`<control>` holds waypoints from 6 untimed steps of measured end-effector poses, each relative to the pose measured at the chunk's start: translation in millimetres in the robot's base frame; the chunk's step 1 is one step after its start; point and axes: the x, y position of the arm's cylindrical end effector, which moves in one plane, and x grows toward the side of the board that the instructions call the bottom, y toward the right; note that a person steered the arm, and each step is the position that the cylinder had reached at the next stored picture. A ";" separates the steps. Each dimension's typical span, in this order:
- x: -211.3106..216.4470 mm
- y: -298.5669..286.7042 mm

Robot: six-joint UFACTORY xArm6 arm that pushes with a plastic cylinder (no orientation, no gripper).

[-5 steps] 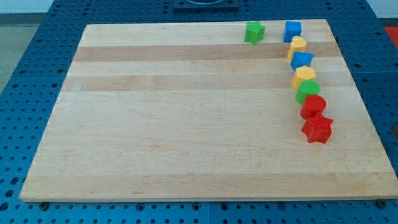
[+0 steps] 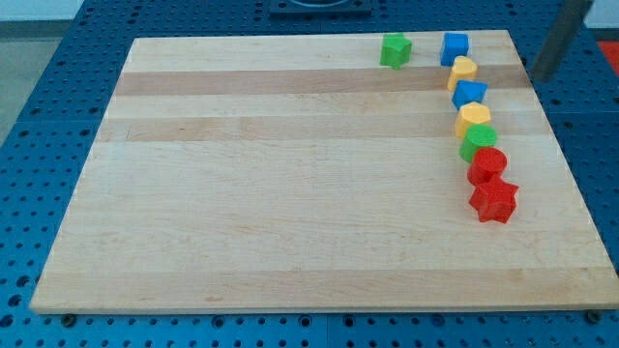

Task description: Push the yellow heart towards the top center

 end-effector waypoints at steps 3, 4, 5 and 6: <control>34.6 -139.1; 33.3 -173.7; 24.9 -213.3; 24.6 -253.4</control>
